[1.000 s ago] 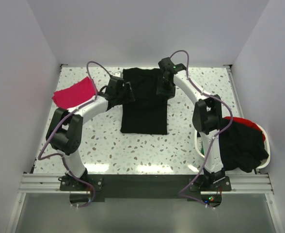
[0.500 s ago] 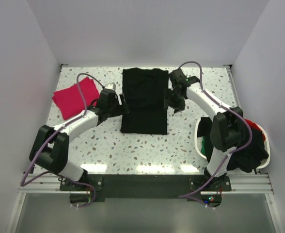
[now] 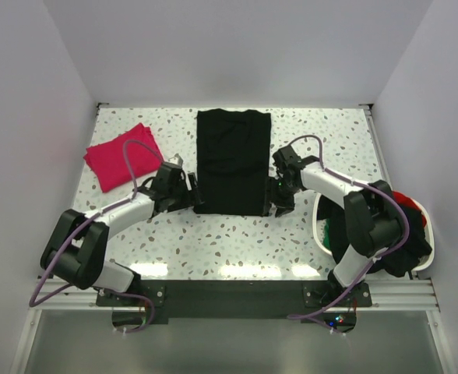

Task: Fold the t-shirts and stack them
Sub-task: Fold the tshirt

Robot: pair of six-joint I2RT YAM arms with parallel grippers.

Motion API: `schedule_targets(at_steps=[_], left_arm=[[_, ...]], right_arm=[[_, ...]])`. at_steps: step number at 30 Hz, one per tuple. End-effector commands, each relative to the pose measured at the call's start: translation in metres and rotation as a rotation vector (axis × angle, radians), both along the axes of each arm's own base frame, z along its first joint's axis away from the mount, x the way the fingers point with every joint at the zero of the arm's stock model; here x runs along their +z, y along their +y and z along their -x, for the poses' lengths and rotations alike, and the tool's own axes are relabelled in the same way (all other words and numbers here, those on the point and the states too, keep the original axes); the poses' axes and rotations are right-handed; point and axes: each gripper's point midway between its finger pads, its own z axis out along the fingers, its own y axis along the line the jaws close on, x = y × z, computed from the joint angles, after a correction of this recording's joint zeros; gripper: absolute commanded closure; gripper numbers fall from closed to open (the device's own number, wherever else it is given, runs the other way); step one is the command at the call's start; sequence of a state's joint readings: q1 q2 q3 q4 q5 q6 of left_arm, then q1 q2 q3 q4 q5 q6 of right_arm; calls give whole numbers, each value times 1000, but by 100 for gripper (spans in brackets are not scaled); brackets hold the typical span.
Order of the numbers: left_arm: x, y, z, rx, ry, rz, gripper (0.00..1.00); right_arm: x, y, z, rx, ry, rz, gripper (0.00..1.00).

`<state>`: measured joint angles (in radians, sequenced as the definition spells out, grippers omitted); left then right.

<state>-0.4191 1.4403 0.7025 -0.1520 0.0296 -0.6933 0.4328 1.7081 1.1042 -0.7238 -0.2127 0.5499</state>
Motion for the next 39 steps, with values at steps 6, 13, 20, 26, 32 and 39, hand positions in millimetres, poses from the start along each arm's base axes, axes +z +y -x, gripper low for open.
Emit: schedule_targets(at_steps=[6, 13, 20, 26, 32, 39], left_arm=[[10, -7, -2, 13, -27, 48, 24], [8, -10, -2, 3, -26, 48, 26], [4, -13, -3, -9, -14, 45, 27], [-1, -15, 2, -16, -1, 50, 30], [-8, -17, 8, -22, 29, 64, 37], [-21, -19, 25, -31, 88, 63, 43]], right_arm=[[-1, 12, -12, -10, -62, -68, 53], [-8, 16, -16, -1, -44, -67, 59], [-19, 15, -11, 1, -9, -56, 64], [-26, 13, -11, 6, 6, -44, 74], [-29, 12, -12, 11, 10, -32, 80], [-31, 13, -13, 9, 13, -29, 82]])
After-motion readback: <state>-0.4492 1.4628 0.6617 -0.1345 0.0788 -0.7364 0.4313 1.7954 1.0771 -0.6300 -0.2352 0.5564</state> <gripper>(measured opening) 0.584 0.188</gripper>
